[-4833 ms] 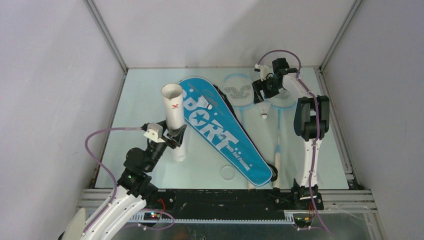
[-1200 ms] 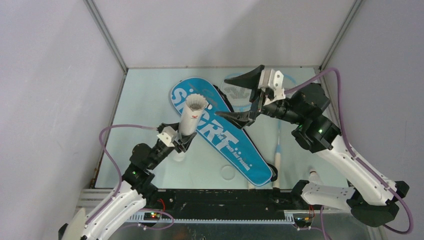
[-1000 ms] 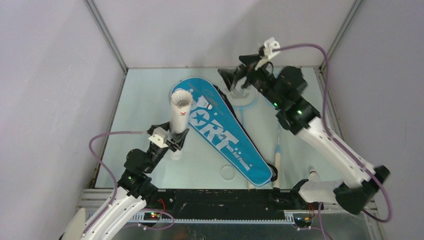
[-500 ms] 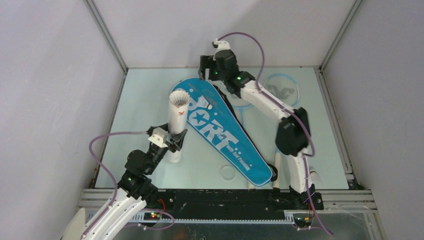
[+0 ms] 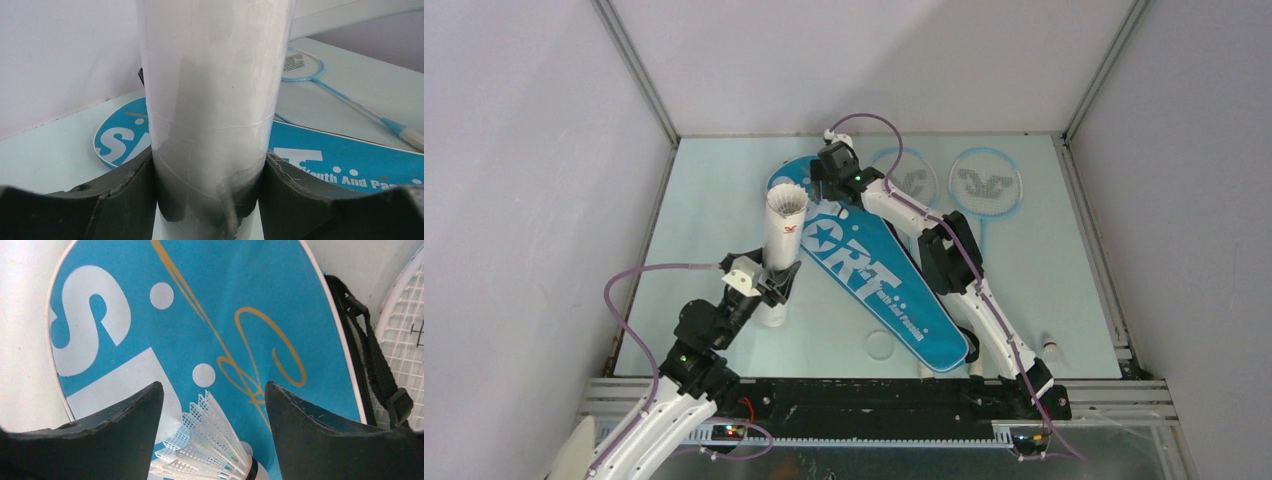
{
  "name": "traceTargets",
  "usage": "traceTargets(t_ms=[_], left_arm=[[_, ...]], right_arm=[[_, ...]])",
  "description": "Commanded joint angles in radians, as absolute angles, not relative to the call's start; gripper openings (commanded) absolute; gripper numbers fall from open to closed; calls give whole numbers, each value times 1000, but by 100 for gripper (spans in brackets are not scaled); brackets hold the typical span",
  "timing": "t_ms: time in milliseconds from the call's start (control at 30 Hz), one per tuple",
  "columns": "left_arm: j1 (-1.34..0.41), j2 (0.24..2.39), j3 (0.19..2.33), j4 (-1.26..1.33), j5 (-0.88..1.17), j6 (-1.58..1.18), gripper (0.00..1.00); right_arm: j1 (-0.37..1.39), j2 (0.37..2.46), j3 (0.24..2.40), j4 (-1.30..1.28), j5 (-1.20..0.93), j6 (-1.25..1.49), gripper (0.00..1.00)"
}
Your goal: Pack up the badminton gear
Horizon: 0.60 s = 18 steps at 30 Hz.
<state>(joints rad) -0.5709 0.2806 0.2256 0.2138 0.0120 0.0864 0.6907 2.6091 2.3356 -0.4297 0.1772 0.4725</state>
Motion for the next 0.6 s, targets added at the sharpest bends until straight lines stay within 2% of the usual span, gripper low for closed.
traceTargets(t_ms=[0,200,433,567], left_arm=[[-569,262,233,267,46,76,40],[-569,260,231,270,49,69,40],[-569,264,235,271,62,63,40],[-569,267,238,269,68,59,40]], right_arm=[[698,2554,2322,-397,211,484,74],[701,2498,2252,-381,246,450,65],[709,2430,2167,-361,246,428,63],[722,2403,2140,-360,283,391,53]])
